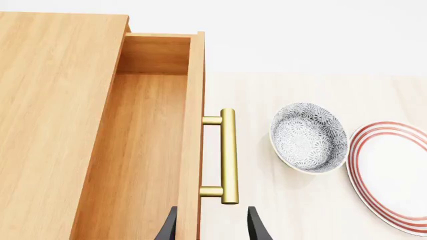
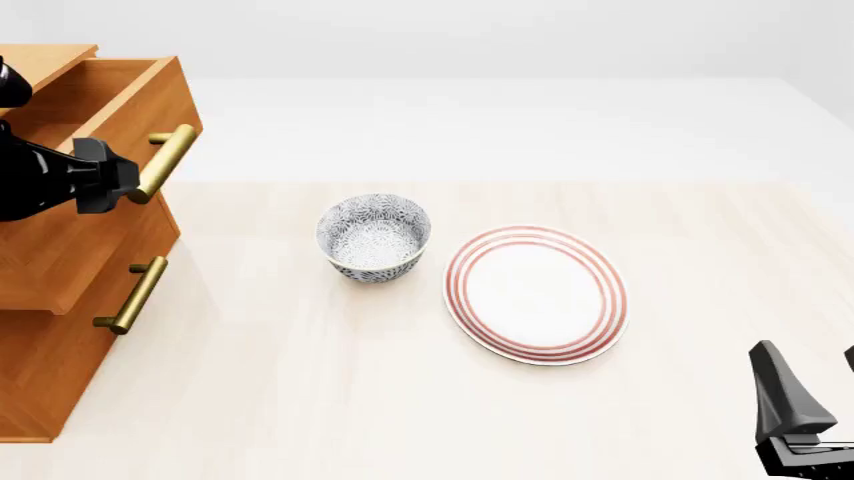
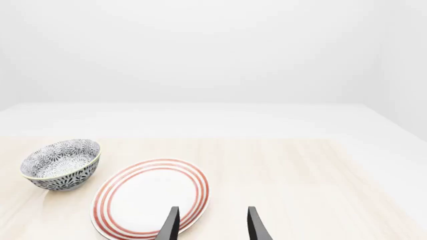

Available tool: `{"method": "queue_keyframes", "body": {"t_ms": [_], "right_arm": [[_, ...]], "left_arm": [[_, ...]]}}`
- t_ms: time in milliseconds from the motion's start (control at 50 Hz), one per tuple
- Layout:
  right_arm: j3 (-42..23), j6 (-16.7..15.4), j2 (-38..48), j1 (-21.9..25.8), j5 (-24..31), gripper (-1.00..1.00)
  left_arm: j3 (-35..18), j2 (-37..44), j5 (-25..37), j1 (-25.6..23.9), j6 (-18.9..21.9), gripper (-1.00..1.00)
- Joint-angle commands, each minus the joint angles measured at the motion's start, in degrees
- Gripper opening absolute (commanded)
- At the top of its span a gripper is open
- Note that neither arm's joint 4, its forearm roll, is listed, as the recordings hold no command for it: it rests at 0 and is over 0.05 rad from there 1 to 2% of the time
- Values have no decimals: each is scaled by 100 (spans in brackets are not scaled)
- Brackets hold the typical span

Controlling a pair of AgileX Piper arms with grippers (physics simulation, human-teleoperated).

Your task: Open the top drawer of the cabinet.

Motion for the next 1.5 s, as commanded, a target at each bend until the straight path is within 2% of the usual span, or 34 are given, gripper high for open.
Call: {"method": "queue_keyframes", "body": {"t_ms": [20,260,340,380,860,1500], "right_arm": [[0,1,-1,-1,0,100],[0,-1,0,0,0,100],[0,0,0,-1,0,100],[0,1,2,0,0,100],[0,0,1,2,0,100],[0,1,0,1,0,100]], "left_arm": [[30,-50,53,-145,4,100],[-19,-34,99,-278,20,100],[-18,-5,69,-506,-66,100],[1,-17,94,-428,3,100],[-151,101,148,-787,27,100],[-98,245,-37,-1304,-95,100]]}}
